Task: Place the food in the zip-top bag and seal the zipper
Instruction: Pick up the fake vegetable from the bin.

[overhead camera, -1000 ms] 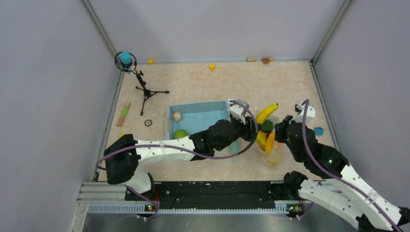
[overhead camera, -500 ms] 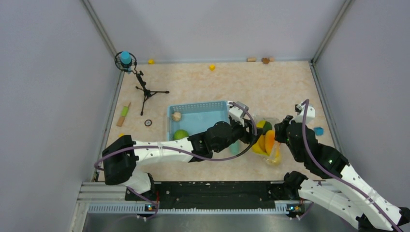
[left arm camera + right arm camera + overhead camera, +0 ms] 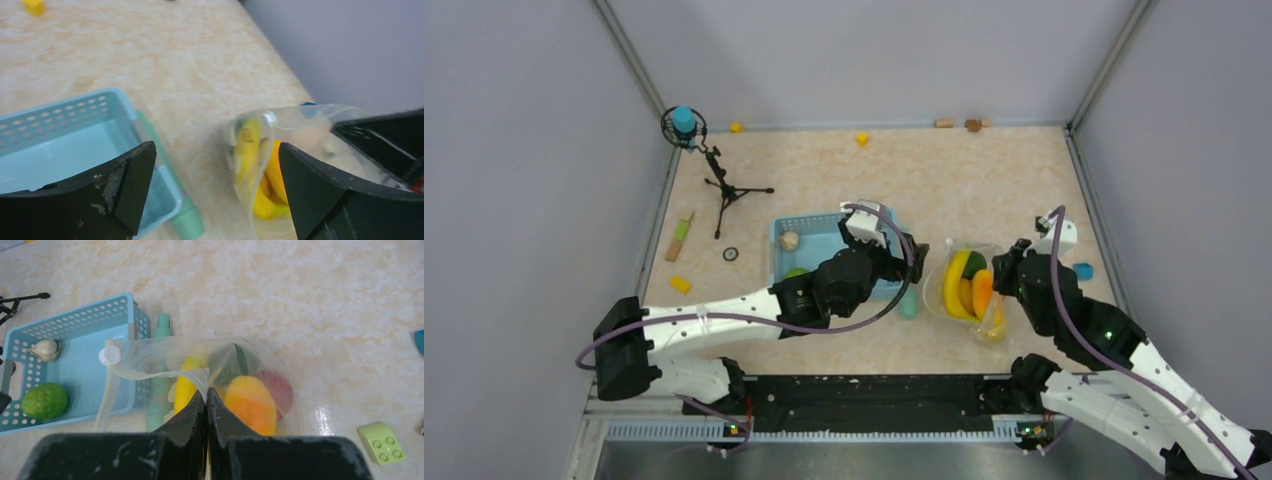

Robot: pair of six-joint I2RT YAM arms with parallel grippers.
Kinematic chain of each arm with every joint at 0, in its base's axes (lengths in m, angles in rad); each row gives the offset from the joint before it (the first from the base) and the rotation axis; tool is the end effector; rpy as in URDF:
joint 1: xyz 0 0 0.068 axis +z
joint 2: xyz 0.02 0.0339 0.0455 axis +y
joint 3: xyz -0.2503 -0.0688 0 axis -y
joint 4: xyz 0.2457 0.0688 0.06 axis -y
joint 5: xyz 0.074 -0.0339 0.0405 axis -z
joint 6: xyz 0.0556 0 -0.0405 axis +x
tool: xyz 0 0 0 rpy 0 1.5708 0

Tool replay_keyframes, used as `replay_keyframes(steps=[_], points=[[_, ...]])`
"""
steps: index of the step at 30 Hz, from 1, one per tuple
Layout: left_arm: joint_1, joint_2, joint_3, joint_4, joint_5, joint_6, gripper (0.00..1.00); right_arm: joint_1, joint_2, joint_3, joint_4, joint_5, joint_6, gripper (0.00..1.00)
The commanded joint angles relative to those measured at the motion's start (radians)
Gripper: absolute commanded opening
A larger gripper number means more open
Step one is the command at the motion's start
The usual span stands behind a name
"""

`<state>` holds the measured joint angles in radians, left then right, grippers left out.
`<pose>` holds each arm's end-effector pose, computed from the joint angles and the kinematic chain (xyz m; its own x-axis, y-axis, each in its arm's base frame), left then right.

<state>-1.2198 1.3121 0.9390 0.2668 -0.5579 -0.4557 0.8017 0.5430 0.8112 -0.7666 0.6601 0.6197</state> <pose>0.1401 -0.2971 0.3089 -0.3037 -0.2565 -0.9176 0.5368 0.7497 -0.3872 0.1151 0.0699 0.3094 -0.3827 0.2642 -0.8853 0.0360 0.9618 0.2715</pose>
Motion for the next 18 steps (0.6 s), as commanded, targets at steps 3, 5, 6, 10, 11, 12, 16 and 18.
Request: replay_keyframes(steps=[3, 5, 6, 10, 11, 12, 16, 18], points=[[0.089, -0.065, 0.007, -0.316, -0.239, -0.136, 0.97, -0.001, -0.012, -0.001, 0.039, 0.009, -0.012, 0.02], [0.151, -0.069, 0.010, -0.401, -0.207, -0.182, 0.97, -0.002, -0.010, -0.001, 0.039, 0.007, -0.013, 0.02], [0.189, -0.066, 0.011, -0.433, -0.185, -0.205, 0.97, -0.003, -0.010, -0.001, 0.040, 0.008, -0.013, 0.02], [0.308, -0.039, 0.005, -0.535, -0.150, -0.248, 0.97, -0.002, -0.008, 0.000, 0.039, 0.001, -0.013, 0.02], [0.333, -0.032, 0.002, -0.550, -0.158, -0.257, 0.97, -0.002, -0.010, 0.000, 0.040, -0.004, -0.013, 0.02], [0.354, -0.025, 0.000, -0.564, -0.172, -0.271, 0.97, -0.002, -0.009, 0.001, 0.040, -0.009, -0.013, 0.02], [0.439, 0.011, -0.017, -0.547, -0.180, -0.299, 0.97, -0.003, -0.014, 0.002, 0.040, -0.009, -0.014, 0.02], [0.472, 0.038, -0.031, -0.499, -0.158, -0.303, 0.97, -0.003, -0.016, 0.002, 0.040, -0.004, -0.012, 0.02]])
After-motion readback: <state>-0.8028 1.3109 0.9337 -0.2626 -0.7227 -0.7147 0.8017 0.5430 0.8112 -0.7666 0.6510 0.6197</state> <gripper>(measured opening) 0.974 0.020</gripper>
